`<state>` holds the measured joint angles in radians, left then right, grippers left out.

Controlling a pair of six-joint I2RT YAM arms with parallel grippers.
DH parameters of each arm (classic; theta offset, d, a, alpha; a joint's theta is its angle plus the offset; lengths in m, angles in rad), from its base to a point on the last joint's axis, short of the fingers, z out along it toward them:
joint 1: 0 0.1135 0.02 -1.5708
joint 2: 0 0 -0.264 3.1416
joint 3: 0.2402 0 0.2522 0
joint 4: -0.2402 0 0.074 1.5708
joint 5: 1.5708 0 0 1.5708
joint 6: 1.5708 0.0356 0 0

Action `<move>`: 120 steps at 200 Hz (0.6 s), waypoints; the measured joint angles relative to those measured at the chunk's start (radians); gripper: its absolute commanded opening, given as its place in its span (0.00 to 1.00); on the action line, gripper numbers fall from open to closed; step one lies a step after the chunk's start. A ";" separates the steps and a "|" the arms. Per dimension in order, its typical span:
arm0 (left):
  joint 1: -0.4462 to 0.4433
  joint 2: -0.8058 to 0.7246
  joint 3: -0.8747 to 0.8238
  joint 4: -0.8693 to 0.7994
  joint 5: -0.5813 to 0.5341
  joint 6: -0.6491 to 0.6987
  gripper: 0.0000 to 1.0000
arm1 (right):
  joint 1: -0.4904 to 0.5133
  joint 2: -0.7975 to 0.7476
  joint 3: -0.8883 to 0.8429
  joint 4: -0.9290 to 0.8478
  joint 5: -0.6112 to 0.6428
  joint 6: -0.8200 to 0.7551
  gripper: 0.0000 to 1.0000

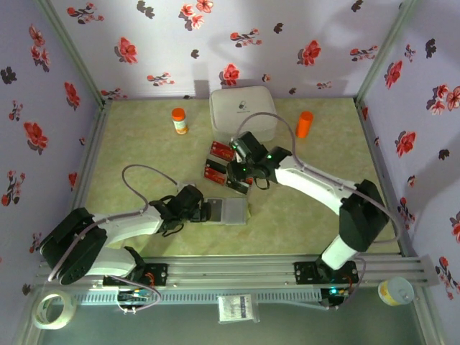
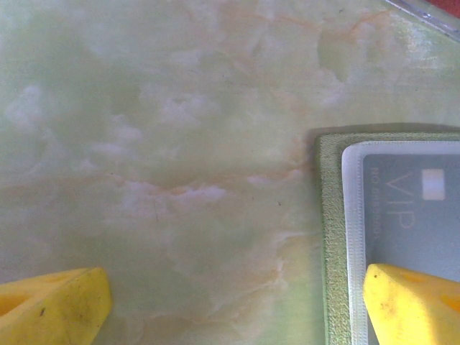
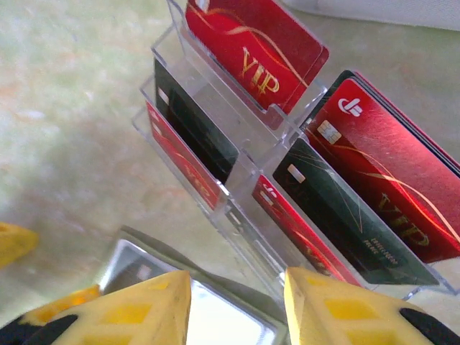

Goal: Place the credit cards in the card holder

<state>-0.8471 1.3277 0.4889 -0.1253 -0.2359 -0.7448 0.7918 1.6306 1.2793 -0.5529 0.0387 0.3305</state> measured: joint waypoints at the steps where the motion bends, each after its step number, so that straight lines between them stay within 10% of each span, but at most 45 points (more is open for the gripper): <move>1: 0.000 0.000 0.000 0.000 0.000 0.000 0.93 | 0.000 0.005 0.003 -0.004 0.000 -0.005 0.39; 120: 0.000 0.000 0.000 0.000 0.000 0.000 0.93 | 0.047 0.248 0.156 -0.186 0.130 -0.170 0.35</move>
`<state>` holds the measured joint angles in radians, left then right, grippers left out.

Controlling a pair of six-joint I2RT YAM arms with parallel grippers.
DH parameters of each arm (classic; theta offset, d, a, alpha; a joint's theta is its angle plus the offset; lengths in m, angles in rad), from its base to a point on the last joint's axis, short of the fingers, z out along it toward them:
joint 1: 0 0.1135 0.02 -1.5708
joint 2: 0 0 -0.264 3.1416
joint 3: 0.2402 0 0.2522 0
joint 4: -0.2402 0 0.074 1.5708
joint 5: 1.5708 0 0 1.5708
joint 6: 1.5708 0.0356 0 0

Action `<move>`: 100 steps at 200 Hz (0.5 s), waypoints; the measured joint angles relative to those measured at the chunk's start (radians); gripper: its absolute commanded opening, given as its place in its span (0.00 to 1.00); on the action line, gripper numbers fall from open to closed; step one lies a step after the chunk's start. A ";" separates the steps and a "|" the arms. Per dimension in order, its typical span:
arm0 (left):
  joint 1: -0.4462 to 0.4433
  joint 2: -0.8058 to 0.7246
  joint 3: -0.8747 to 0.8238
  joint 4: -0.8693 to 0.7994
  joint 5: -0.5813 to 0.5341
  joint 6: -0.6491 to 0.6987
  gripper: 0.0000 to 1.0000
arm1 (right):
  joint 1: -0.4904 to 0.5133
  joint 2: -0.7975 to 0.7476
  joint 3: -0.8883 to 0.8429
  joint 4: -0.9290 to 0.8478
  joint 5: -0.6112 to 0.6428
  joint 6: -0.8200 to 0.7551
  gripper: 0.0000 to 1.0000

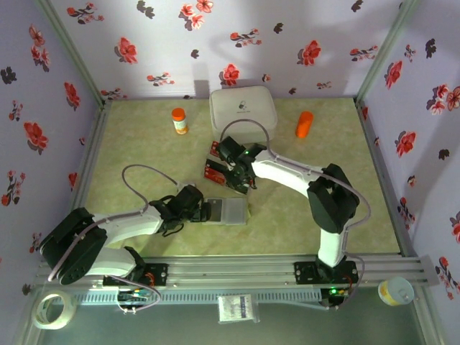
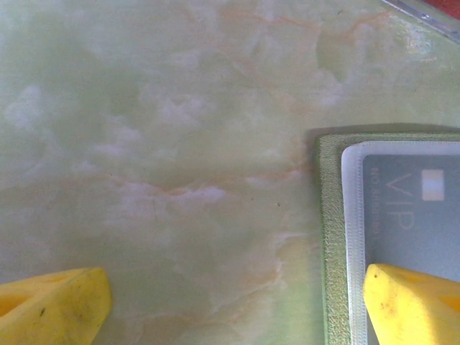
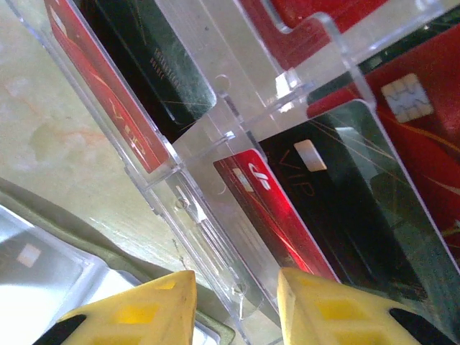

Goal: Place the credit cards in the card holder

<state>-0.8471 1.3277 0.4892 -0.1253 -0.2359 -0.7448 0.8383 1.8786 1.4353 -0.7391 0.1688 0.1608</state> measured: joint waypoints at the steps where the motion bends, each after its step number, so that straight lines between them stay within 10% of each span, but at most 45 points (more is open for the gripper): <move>1: 0.000 0.000 0.000 0.000 0.000 0.000 0.93 | 0.000 0.001 0.001 0.000 0.002 -0.002 0.35; 100: 0.000 0.000 0.000 0.001 0.000 0.000 0.93 | 0.016 0.064 0.029 -0.013 0.042 -0.039 0.32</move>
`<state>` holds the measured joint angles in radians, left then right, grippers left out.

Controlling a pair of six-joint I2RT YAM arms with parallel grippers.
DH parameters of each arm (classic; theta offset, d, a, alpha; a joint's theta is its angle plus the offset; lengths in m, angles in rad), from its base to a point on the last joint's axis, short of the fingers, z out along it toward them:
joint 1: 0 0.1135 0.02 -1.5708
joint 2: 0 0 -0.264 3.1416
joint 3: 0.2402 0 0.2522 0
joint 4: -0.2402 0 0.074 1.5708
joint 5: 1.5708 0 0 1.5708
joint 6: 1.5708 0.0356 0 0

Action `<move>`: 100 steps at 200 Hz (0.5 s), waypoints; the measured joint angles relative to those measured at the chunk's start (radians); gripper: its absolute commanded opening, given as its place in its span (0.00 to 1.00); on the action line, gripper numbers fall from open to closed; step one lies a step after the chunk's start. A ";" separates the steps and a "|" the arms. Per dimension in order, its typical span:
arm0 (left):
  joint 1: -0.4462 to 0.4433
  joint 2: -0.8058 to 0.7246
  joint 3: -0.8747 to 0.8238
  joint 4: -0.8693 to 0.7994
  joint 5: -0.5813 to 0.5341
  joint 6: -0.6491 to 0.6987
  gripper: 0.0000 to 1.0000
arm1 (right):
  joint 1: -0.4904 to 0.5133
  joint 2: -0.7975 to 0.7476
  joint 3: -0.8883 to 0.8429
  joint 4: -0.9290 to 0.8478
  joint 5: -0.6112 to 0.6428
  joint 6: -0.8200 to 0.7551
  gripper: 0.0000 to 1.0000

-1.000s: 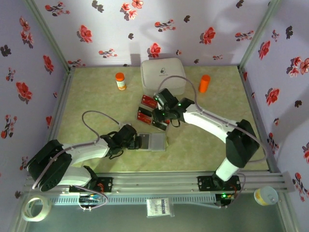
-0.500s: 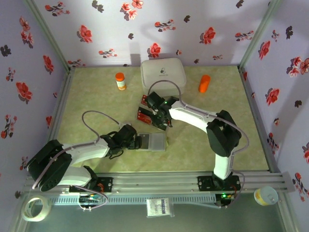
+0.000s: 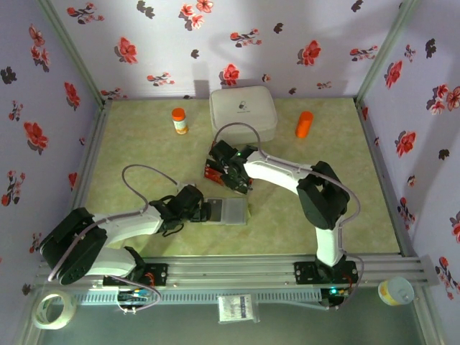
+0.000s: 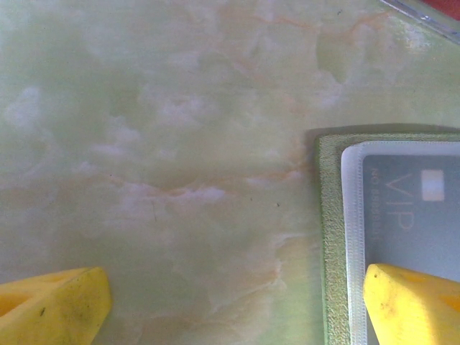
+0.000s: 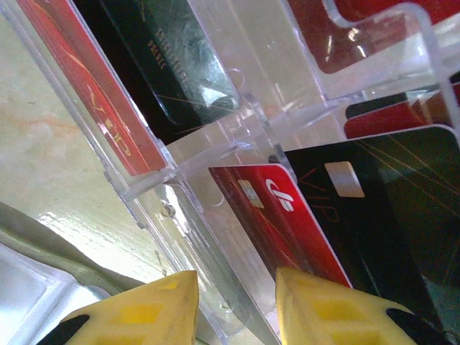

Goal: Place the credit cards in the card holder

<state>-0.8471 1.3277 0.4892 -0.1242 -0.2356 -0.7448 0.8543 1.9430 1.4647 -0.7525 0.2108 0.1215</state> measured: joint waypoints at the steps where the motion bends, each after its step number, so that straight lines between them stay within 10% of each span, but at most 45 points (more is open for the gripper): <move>1: 0.000 0.000 0.000 0.000 0.000 0.000 0.93 | 0.000 0.000 0.000 0.000 0.000 0.000 0.32; 100: 0.000 0.000 0.000 0.003 0.000 0.000 0.93 | 0.002 0.000 -0.004 -0.005 -0.008 -0.032 0.08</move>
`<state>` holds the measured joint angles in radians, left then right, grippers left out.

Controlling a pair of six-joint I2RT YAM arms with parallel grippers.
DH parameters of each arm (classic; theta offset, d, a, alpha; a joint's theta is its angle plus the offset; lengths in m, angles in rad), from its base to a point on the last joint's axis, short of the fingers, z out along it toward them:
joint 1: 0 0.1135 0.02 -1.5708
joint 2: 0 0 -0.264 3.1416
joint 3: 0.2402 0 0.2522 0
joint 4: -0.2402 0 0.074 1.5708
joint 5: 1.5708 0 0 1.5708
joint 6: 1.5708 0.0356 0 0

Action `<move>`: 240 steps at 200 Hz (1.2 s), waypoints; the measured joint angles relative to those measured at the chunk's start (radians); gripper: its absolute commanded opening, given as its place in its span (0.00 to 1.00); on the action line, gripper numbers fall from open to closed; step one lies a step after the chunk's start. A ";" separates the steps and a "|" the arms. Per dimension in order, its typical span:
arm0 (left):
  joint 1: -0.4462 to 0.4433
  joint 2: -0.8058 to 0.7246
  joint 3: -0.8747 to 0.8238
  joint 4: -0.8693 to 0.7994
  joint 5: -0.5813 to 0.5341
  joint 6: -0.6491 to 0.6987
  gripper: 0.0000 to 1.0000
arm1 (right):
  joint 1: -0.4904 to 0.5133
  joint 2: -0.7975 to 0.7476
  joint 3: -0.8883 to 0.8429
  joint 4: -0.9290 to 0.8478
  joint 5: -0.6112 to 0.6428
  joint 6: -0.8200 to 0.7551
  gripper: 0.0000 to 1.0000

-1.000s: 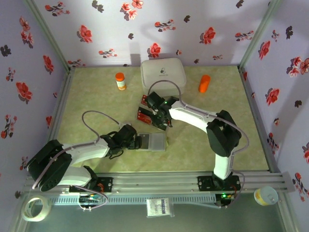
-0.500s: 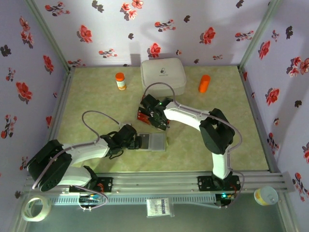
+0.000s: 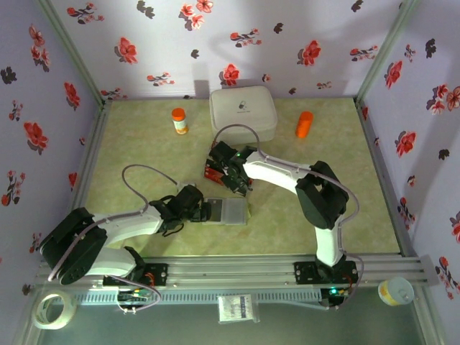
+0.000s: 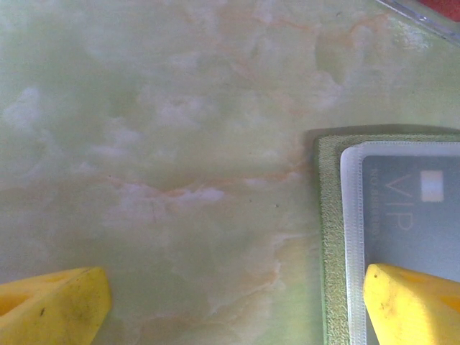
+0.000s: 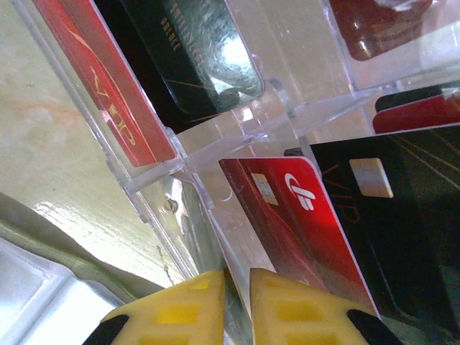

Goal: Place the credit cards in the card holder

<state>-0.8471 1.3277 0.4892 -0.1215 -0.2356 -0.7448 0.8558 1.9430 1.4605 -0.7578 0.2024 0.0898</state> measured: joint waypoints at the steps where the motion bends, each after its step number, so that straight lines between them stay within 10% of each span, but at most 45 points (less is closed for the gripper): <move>1: 0.000 0.000 0.000 0.000 0.000 0.000 0.93 | 0.000 0.000 0.000 0.000 -0.001 0.000 0.07; 153: 0.000 -0.008 -0.008 0.009 0.000 -0.001 0.93 | 0.016 -0.201 -0.019 0.021 -0.108 -0.035 0.00; 240: 0.000 -0.018 -0.018 0.020 0.001 -0.005 0.93 | 0.023 -0.578 -0.684 0.658 -0.228 0.529 0.00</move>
<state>-0.8471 1.3094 0.4709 -0.1013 -0.2344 -0.7494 0.8787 1.3651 0.7765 -0.1001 -0.0257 0.6193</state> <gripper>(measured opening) 0.932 0.057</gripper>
